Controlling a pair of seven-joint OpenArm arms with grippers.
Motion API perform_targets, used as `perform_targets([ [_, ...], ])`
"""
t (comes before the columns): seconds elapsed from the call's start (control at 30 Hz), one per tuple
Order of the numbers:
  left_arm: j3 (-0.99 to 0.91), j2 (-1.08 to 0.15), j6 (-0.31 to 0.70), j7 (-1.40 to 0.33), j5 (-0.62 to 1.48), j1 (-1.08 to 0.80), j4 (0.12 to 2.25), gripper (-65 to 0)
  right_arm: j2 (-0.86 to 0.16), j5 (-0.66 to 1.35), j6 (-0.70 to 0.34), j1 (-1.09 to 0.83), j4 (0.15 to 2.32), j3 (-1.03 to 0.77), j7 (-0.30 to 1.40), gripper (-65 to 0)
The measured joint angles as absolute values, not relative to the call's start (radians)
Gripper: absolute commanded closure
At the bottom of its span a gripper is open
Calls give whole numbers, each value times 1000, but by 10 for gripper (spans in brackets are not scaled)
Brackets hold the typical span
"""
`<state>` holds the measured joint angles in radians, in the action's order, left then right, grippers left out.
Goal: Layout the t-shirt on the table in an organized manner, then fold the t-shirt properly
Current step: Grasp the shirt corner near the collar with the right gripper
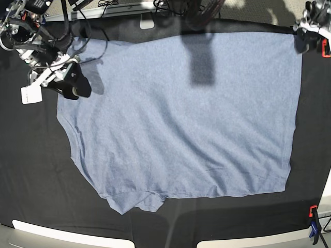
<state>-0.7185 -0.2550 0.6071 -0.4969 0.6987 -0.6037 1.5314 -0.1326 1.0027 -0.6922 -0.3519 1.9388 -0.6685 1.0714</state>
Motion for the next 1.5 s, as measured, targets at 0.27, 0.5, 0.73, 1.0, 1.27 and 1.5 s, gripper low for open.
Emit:
perform_targets([
  [0.27,-719,-252,532,-475,585,-606,1531,-241,-133,996,-692,-352,1939,-669,1074,-247],
  [0.5,-719,-253,563,-509,628,-609,1531,-241,-133,996,-692,-352,1939,-669,1076,-247],
  [0.73,-709,-252,640,-525,647,-611,1531,-215,-133,996,-692,-352,1939,-670,1076,-247],
  [1.0,-642,-252,640,-500,654,-637,1531,-214,-133,996,-692,-352,1939,-670,1076,-247],
  [1.27,-641,-255,620,-484,646,-637,1531,0,-133,996,-692,-352,1939,-670,1076,-248],
  [1.5,-641,-255,620,-483,647,-638,1531,0,-133,996,-692,-352,1939,-670,1076,-248],
])
